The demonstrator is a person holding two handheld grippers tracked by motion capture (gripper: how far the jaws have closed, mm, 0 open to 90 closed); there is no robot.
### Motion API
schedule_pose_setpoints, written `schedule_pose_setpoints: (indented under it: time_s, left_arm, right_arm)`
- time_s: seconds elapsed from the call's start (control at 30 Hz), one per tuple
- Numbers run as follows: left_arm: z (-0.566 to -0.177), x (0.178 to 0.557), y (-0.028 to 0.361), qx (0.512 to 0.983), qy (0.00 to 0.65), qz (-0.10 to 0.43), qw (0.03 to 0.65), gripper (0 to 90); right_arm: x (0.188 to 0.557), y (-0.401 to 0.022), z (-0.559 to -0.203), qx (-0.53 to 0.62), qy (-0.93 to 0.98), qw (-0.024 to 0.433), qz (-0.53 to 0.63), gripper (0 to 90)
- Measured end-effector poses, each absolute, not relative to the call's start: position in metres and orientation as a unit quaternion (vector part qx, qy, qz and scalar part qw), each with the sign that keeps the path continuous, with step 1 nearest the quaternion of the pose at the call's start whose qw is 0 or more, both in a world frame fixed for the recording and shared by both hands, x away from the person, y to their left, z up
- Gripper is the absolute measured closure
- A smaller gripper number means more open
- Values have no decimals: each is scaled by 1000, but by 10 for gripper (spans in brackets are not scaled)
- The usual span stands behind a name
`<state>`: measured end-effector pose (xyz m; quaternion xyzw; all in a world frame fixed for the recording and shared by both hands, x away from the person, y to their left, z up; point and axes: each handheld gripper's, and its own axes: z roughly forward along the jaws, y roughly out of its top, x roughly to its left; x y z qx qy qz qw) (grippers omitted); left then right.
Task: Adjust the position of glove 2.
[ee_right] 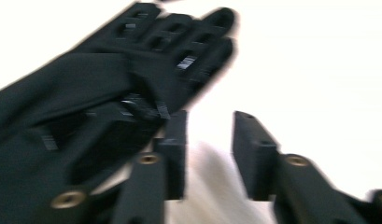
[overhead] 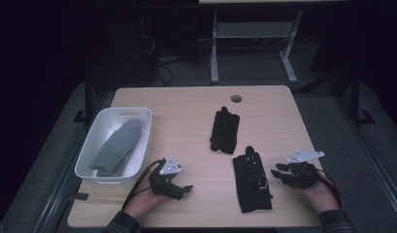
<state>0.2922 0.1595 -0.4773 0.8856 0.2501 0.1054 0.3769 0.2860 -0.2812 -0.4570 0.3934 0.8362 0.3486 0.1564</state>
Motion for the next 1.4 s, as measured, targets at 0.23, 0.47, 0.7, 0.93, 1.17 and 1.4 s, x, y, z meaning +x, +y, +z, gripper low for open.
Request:
schedule_pose_setpoints:
  time_s: [0.23,0.47,0.7,0.93,1.17,1.4]
  left_arm:
    - [-477,293,160,887,247,108,376,124]
    - [-474,294,158,892,248,100,363,125]
    - [-467,302,155,888,264,75,368,133]
    - [-457,318,141,882,267,65,383,161]
    - [-441,345,122,873,262,68,406,303]
    - [-429,380,99,875,249,74,408,662]
  right_arm:
    - [294,-293,-472,418,820,183,346,255]
    - [296,-295,-479,422,818,182,346,203]
    - [298,-296,-482,425,815,167,357,149]
    - [298,-296,-483,428,814,167,356,135]
    - [298,-297,-483,427,815,168,355,135]
    - [298,-297,-483,427,815,168,355,135]
